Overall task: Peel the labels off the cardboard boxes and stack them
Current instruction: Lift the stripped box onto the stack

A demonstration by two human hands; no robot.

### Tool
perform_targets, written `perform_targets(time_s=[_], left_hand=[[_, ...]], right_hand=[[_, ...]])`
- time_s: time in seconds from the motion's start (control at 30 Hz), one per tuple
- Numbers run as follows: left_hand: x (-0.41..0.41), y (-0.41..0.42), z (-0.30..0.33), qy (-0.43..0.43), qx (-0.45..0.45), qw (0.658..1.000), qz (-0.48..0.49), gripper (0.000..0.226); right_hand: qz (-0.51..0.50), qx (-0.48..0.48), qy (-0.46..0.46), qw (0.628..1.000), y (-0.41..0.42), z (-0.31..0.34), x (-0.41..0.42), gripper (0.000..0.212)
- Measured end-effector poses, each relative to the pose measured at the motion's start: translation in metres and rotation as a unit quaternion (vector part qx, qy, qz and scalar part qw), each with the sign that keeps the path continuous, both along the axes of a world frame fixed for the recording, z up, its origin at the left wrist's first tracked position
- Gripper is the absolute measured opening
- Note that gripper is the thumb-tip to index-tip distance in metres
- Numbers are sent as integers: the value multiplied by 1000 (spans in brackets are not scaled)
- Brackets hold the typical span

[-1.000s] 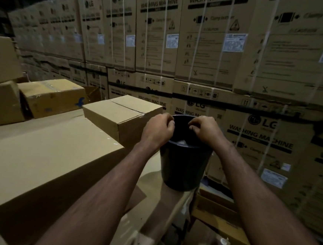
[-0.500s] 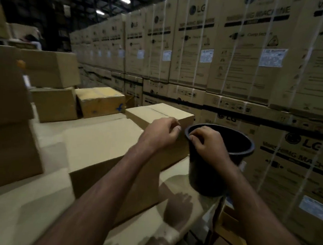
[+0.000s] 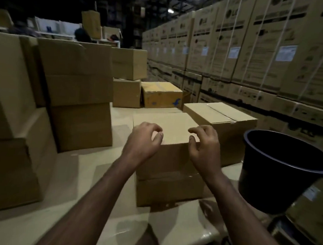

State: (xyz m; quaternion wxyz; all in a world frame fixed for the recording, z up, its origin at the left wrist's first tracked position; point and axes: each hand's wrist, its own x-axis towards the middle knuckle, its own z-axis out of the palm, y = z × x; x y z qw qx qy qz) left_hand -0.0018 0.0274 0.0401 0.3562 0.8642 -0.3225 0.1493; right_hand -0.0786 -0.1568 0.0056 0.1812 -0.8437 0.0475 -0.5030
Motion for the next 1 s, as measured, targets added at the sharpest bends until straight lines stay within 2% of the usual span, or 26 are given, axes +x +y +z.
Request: perform_targets(time_s=[0.1, 0.23, 0.47, 0.6, 0.67, 0.73, 0.83, 0.93, 1.0], left_hand=[[4, 12, -17, 32, 41, 997, 61, 41], [1, 11, -36, 101, 81, 989, 76, 59], [3, -11, -44, 108, 62, 985, 120, 60], [15, -23, -49, 107, 54, 982, 142, 67], [22, -25, -54, 106, 29, 984, 143, 72], [24, -27, -59, 106, 2, 983, 146, 81], [20, -28, -64, 130, -73, 975, 165, 104], [19, -28, -81, 223, -174, 945, 162, 110], [19, -26, -100, 306, -211, 916, 149, 103]], right_hand=[[-52, -10, 25, 998, 14, -17, -1, 37], [-81, -25, 98, 992, 16, -44, -3, 52], [-67, -19, 135, 988, 2, -49, 12, 45], [-42, -9, 163, 986, -17, -41, 24, 45], [-65, -2, 157, 985, -28, -42, 28, 47], [-82, 54, 158, 983, -41, -43, 32, 54], [-40, 222, 158, 961, -58, -47, 36, 77], [32, 388, 139, 911, -64, -61, 38, 102], [50, 453, 132, 880, -62, -74, 36, 109]])
